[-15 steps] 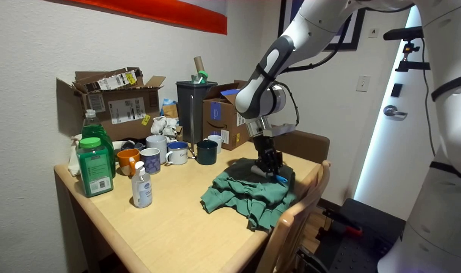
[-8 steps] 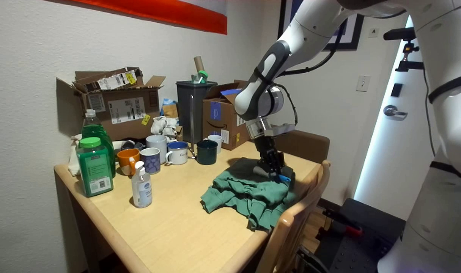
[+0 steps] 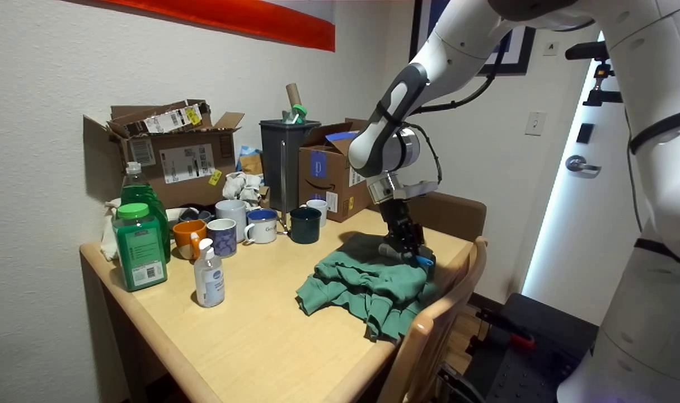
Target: Pick the object next to the sweater and rub it against the sweater
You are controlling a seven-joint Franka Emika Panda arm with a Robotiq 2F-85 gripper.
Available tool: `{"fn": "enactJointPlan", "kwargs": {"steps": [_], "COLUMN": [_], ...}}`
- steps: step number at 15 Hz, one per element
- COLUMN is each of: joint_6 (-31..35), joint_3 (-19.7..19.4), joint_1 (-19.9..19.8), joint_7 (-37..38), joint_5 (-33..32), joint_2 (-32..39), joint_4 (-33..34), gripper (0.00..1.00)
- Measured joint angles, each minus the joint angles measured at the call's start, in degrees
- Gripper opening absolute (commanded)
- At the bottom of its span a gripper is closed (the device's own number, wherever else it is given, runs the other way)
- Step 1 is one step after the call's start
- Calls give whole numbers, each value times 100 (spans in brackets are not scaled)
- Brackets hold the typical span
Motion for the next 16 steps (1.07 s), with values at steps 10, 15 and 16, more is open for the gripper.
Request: {"fn": "enactJointPlan", "kwargs": {"steps": [10,15,16], "joint_6": [-196,-399,-439], "joint_3": [-157,-266,-295], "joint_1": [-215,-267,-276], "joint_7": [-3,-3,-3], "joint_5": [-13,-111,-120], "joint_2": [41,41,41], "joint_4": [98,272,311], "gripper": [3,3,3]}}
